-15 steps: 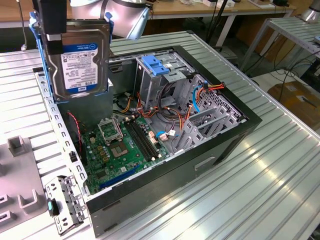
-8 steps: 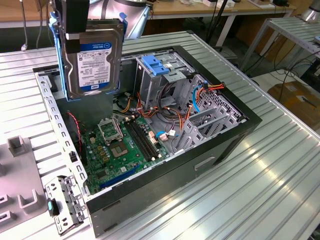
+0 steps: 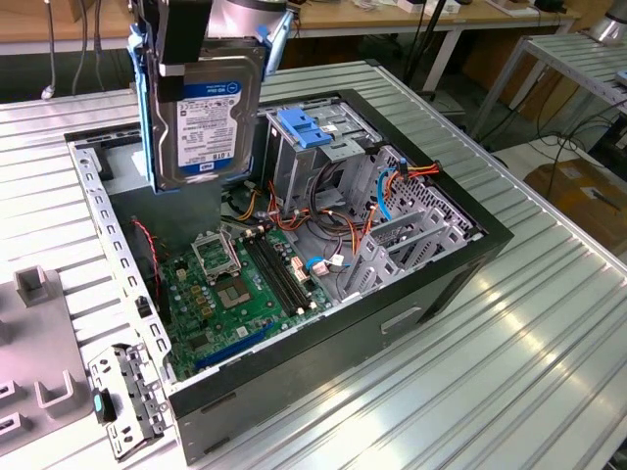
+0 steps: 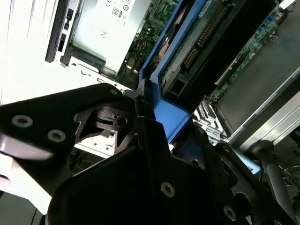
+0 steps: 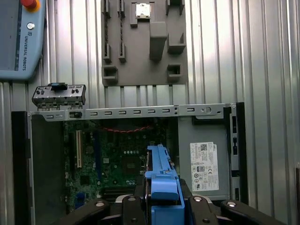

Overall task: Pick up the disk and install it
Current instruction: 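Pick up the disk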

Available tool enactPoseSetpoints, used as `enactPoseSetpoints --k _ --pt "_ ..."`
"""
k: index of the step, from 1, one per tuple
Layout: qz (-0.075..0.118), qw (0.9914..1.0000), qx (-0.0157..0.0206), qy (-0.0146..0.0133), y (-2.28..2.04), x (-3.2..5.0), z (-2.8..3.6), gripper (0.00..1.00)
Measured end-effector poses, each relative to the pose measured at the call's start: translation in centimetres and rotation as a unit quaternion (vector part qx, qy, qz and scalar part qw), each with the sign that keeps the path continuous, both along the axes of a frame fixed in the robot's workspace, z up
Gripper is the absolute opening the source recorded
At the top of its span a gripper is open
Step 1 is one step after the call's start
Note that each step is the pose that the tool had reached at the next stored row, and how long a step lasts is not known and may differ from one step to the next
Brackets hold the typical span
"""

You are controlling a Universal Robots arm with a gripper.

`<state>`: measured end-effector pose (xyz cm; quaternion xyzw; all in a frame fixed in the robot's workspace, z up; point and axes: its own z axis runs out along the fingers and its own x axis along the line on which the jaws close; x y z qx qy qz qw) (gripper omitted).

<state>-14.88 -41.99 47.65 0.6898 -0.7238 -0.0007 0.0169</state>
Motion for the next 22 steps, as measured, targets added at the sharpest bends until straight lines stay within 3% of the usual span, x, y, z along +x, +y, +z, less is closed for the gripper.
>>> enactPoseSetpoints --k 8,15,22 --pt "0.0 0.99988 -0.0001 -0.0157 -0.01 0.07 -0.47 0.37" --pt "0.0 0.99986 -0.0012 -0.0167 -0.02 0.99 -0.7 0.37" --pt "-0.001 0.99986 -0.0028 -0.0167 -0.04 3.3 -0.99 0.37"
